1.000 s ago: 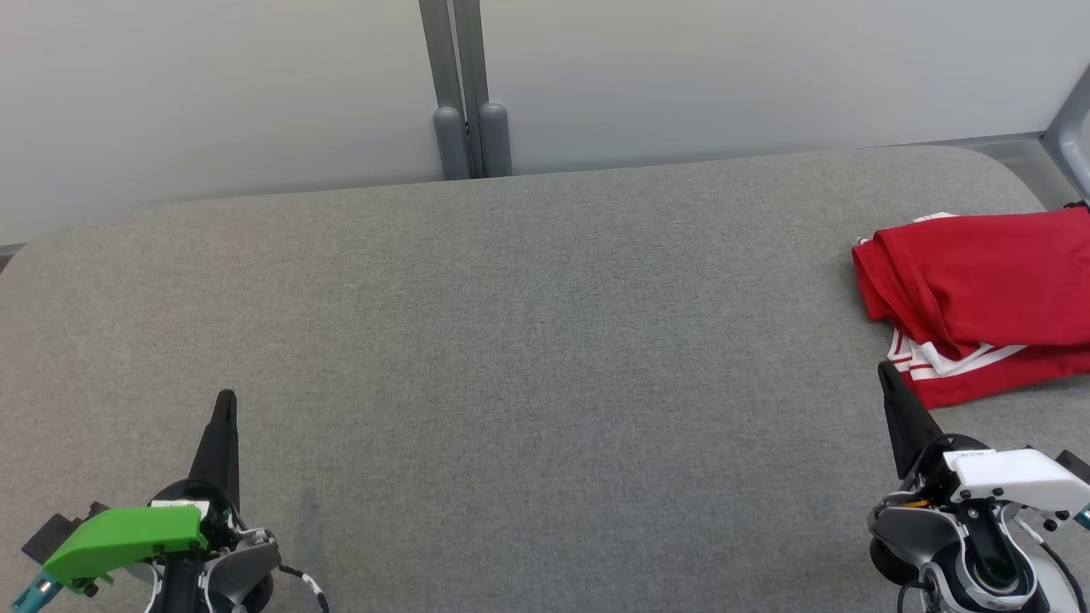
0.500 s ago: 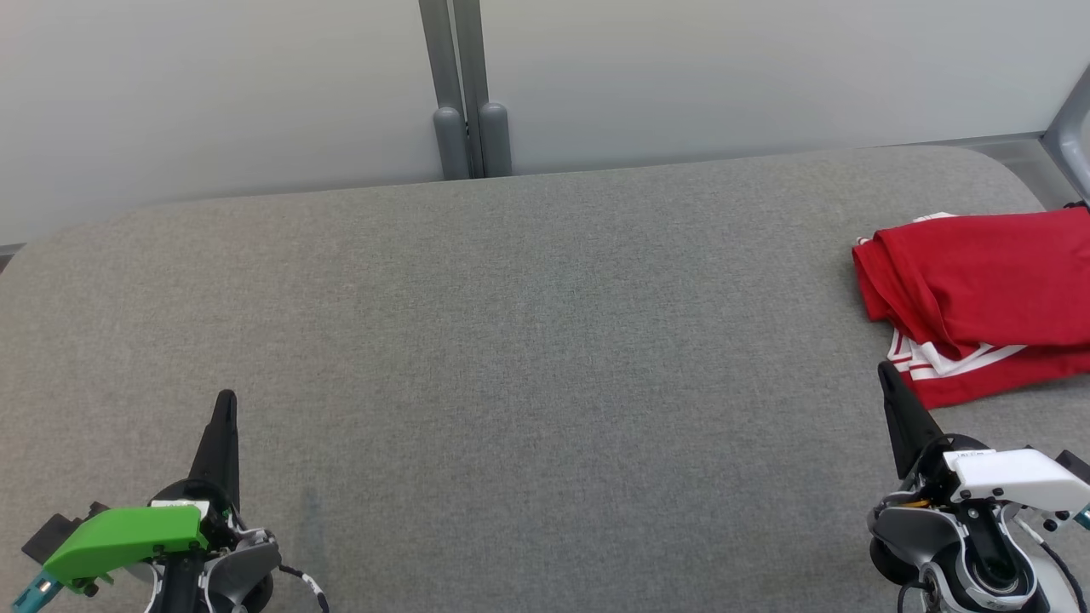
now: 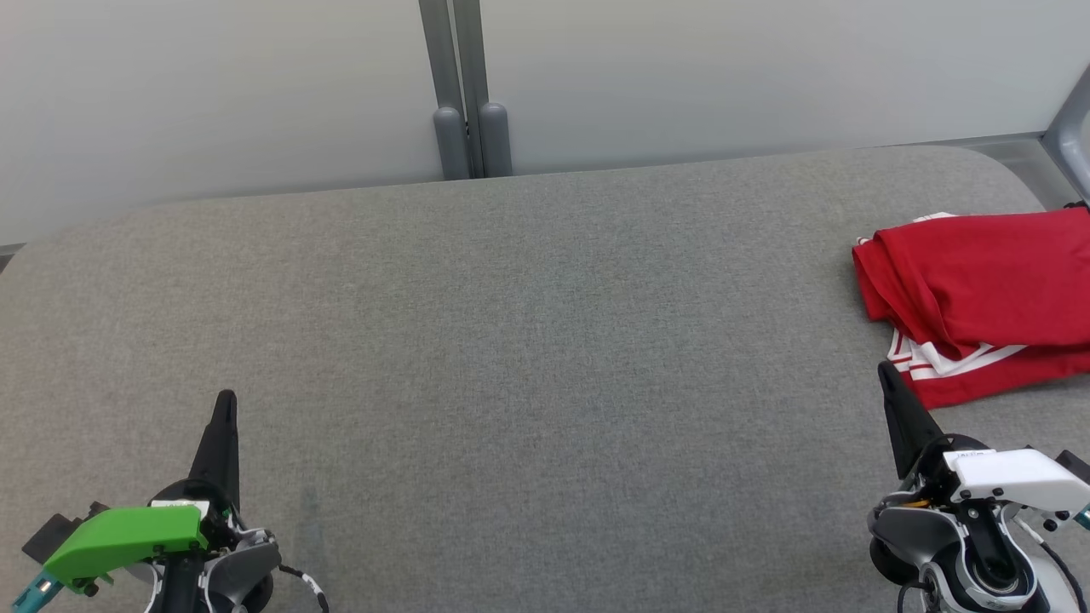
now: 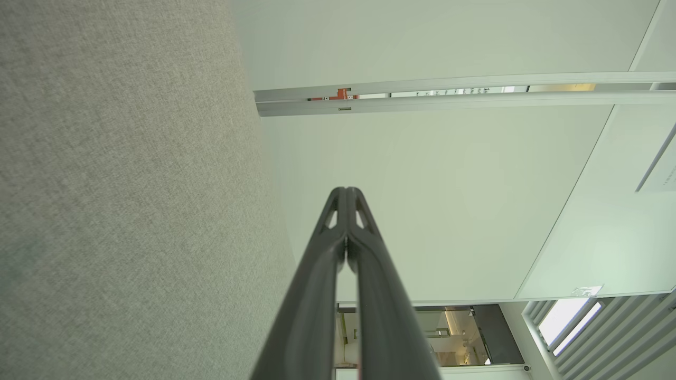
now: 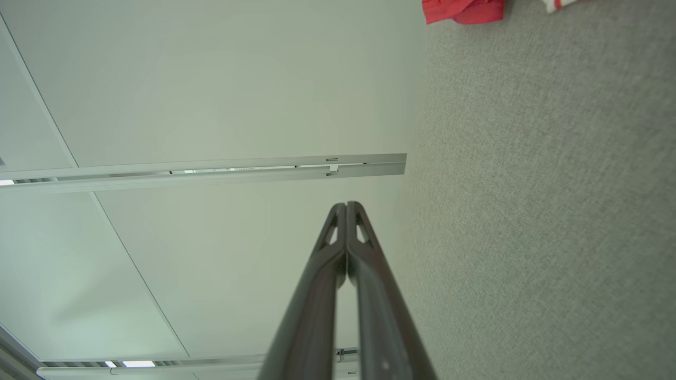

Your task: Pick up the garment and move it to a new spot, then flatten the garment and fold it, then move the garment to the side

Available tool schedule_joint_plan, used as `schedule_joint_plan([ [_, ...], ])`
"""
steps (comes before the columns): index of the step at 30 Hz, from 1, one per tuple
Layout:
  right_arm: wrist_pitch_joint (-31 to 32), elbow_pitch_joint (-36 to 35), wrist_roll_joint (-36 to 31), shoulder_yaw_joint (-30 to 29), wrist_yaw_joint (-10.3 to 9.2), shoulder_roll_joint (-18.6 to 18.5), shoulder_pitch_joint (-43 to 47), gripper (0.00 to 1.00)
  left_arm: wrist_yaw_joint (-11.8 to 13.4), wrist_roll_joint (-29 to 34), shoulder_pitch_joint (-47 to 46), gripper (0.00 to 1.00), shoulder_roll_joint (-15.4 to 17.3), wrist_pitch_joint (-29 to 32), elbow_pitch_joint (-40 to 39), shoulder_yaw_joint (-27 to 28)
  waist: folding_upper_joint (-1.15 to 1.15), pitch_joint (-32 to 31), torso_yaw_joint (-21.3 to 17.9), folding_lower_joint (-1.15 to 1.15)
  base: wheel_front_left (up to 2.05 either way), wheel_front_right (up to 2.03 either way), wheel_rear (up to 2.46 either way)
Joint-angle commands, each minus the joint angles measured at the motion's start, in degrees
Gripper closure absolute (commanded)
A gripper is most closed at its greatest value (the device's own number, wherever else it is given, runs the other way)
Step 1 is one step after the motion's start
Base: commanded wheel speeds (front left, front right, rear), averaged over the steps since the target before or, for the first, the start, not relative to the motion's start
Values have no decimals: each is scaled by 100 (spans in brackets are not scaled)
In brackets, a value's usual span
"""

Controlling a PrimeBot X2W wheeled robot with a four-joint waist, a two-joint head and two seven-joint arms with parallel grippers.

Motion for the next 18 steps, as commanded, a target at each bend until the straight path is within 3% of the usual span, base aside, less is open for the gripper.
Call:
schedule_joint_plan([
  [1, 19, -32, 39, -7, 2, -7, 51, 100, -32, -3, -62, 100, 2, 20, -11, 15, 0, 0, 0, 0, 0, 0, 0],
  [18, 19, -32, 39, -7, 2, -7, 51, 100, -31, -3, -62, 100, 2, 20, -11, 15, 0, 0, 0, 0, 0, 0, 0],
])
